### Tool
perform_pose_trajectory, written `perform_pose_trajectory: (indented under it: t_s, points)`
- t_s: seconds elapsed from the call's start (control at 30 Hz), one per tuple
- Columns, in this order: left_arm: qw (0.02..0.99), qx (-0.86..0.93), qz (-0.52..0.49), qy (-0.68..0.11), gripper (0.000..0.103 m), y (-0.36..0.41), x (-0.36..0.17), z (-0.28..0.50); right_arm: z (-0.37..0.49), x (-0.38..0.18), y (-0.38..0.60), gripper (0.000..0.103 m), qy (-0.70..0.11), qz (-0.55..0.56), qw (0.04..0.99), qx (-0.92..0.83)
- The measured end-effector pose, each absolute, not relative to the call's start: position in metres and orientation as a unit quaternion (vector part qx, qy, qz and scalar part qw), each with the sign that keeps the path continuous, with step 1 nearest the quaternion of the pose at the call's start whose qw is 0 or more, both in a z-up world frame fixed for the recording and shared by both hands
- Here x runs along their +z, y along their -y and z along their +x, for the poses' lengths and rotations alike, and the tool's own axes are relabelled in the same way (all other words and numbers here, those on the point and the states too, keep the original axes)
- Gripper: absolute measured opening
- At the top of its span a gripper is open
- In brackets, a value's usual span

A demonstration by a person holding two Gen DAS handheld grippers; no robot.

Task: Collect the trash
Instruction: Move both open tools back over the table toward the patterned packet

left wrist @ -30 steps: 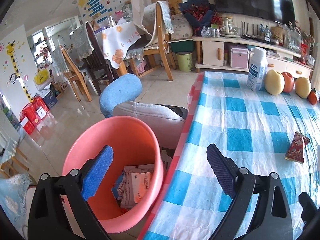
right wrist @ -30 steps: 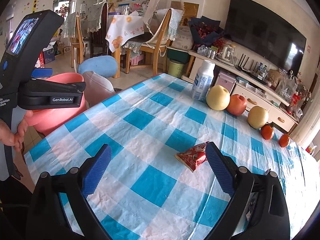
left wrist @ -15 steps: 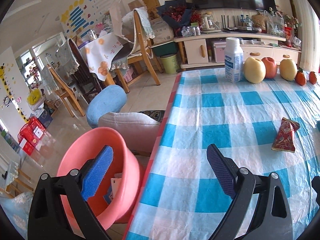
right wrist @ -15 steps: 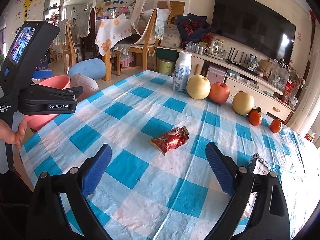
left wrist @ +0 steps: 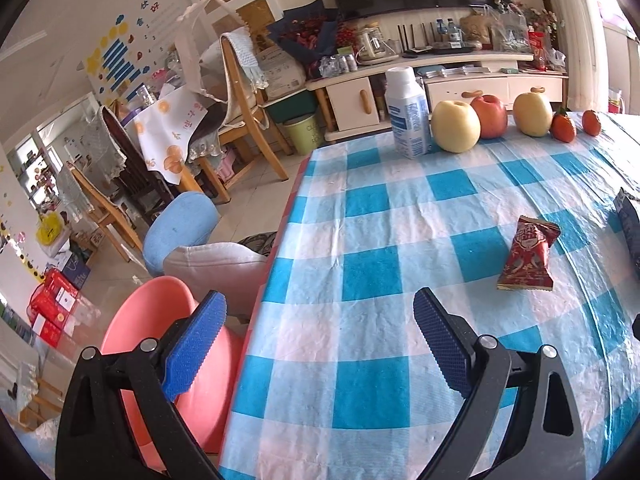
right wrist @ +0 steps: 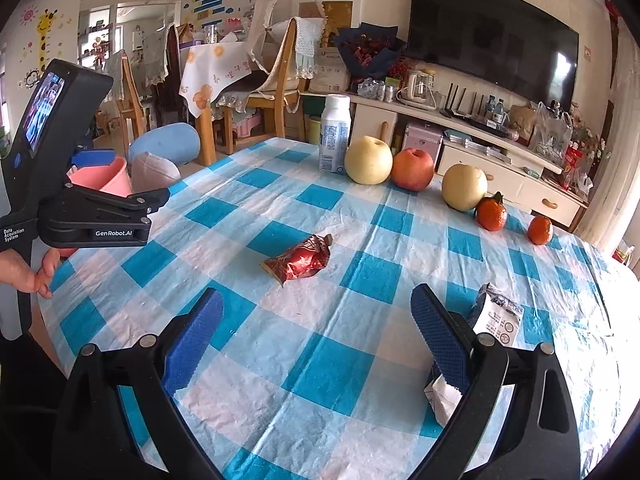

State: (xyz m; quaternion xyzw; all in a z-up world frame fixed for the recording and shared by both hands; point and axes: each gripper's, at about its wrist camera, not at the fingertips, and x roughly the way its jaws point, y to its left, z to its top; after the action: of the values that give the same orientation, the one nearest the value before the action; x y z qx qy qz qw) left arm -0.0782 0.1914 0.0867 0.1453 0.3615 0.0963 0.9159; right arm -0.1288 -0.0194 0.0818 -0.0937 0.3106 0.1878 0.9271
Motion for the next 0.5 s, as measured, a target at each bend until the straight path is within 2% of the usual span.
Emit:
perform_pose_trajectory:
  t_s: [0.33,0.5]
  points:
    - [0.923,0.031,0.136,-0.359,0.094,-0.160,0.085,-0.079,-0.121,0.083,0.069,0.095,-0.323,-0.053,0.931,0.159]
    - [0.927,-0.029,0.094,-0.361,0.094,-0.150,0.084,-0.078,-0.114,0.084,0.098,0.095,-0.335,-0.029,0.931,0.140]
